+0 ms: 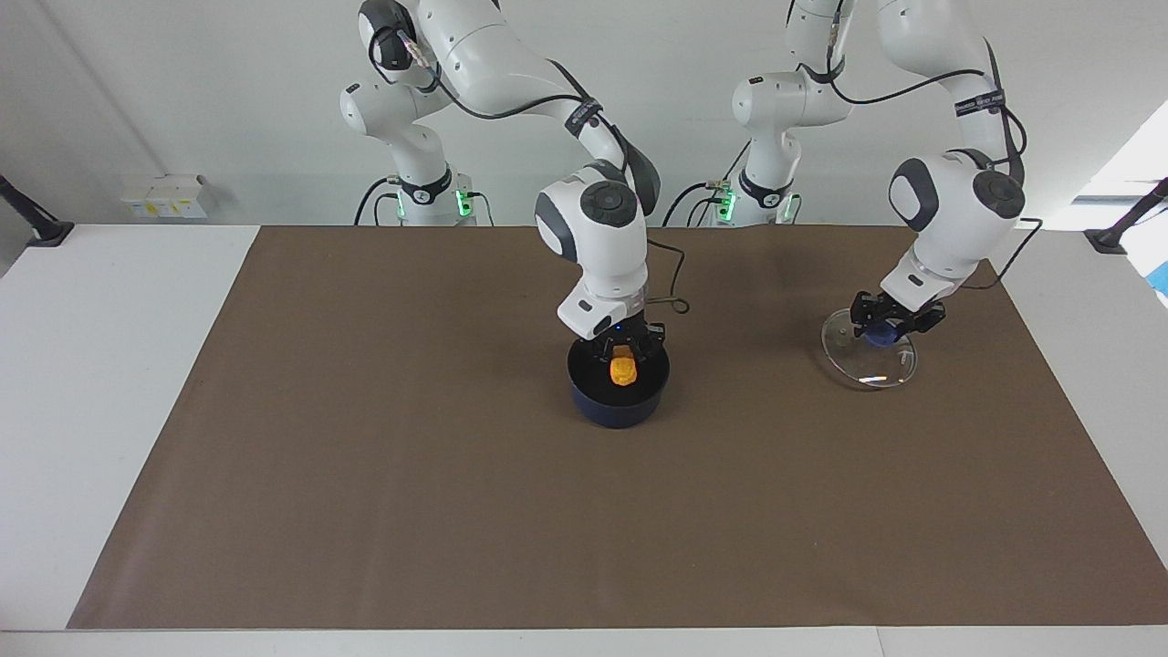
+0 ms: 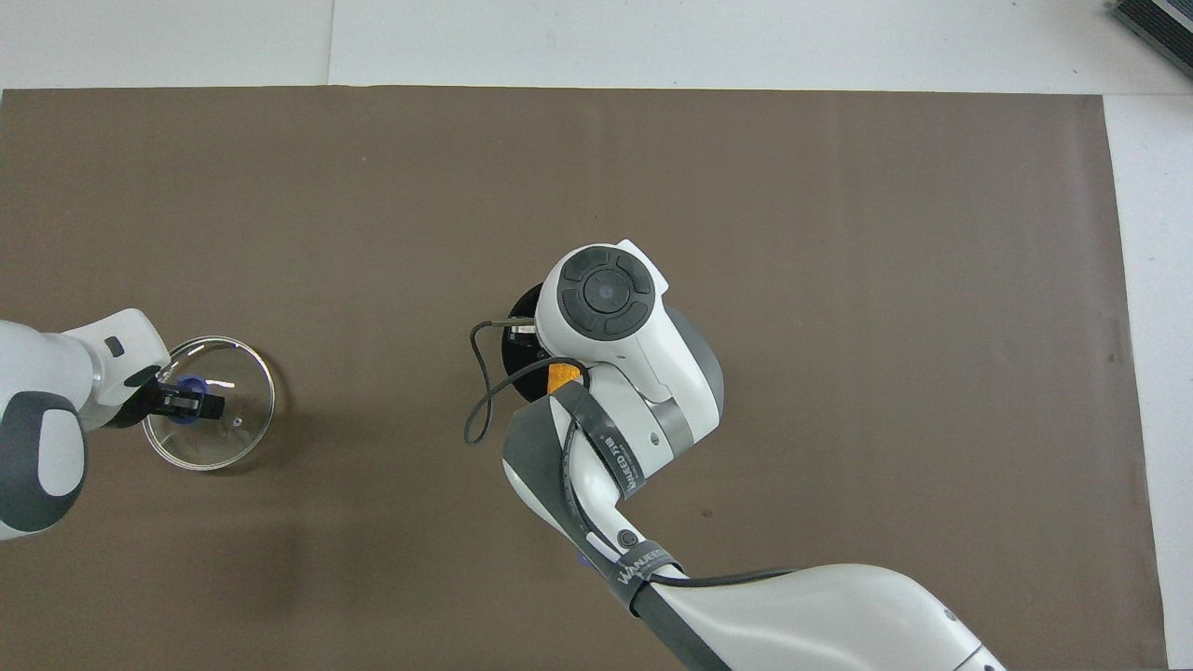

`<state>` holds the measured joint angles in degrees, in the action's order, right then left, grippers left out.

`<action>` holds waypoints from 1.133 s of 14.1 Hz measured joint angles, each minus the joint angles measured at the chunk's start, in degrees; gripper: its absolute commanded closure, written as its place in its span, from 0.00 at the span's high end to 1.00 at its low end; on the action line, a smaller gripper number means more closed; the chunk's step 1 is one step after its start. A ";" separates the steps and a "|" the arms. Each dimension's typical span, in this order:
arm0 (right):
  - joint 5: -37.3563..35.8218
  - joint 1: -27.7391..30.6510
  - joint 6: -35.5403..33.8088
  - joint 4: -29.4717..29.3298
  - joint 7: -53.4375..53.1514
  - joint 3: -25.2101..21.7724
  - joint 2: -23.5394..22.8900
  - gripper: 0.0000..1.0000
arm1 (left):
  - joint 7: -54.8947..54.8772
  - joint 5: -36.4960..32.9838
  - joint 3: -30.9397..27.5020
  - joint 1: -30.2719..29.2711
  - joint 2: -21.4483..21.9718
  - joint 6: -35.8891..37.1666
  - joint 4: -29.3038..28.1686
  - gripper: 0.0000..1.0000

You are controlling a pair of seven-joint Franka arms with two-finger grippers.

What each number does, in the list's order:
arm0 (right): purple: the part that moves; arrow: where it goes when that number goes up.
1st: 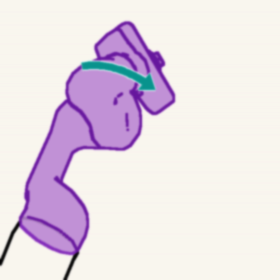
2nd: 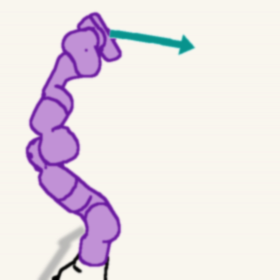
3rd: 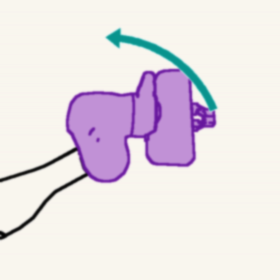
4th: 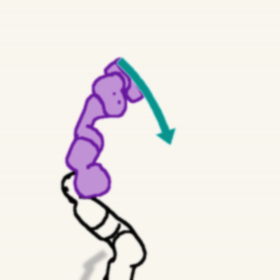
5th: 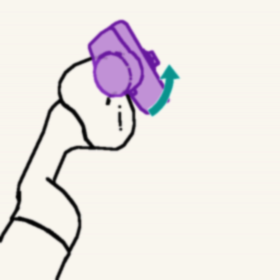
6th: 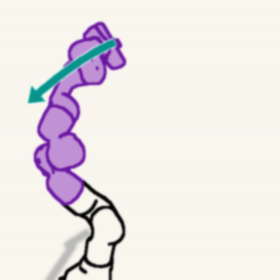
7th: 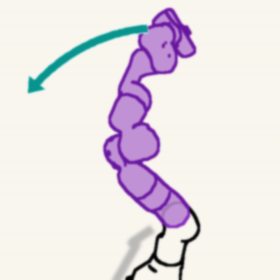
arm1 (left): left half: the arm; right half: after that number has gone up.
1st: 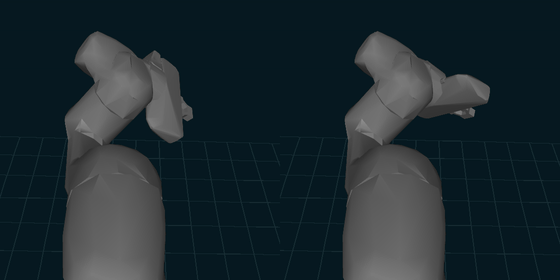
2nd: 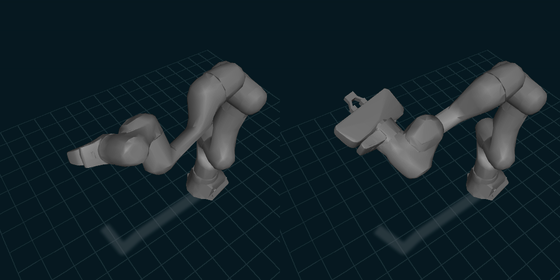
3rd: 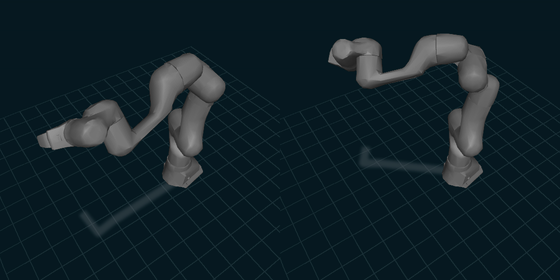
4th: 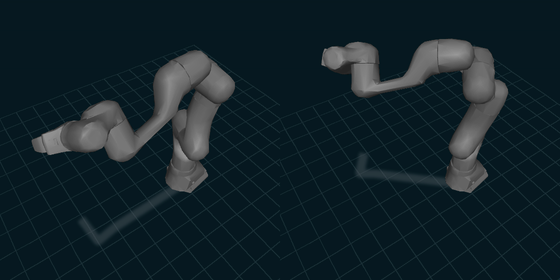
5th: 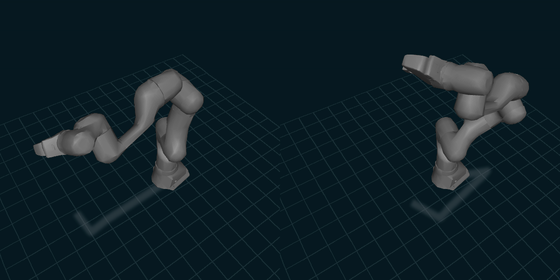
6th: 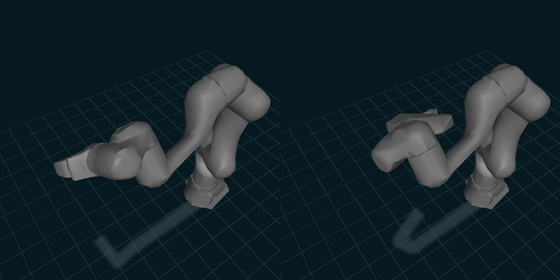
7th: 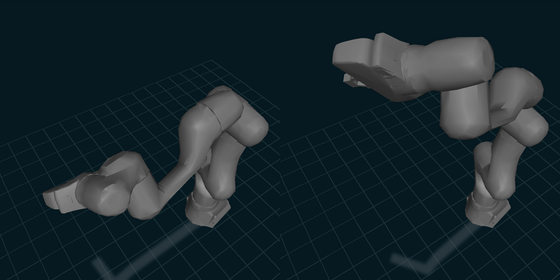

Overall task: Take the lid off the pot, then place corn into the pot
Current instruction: 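Set the lid down with the left gripper while the right gripper carries corn, then release the corn into the pot with the right gripper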

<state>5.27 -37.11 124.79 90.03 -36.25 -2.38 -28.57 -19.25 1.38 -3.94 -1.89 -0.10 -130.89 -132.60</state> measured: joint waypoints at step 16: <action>5.29 0.67 4.71 0.79 2.30 0.18 -3.00 1.00 | 9.70 0.02 1.45 0.47 -2.45 16.84 22.82 1.00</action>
<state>10.56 -36.44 129.50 90.81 -33.95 -2.21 -31.56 -9.55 1.40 -2.49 -1.42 -2.55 -114.05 -109.78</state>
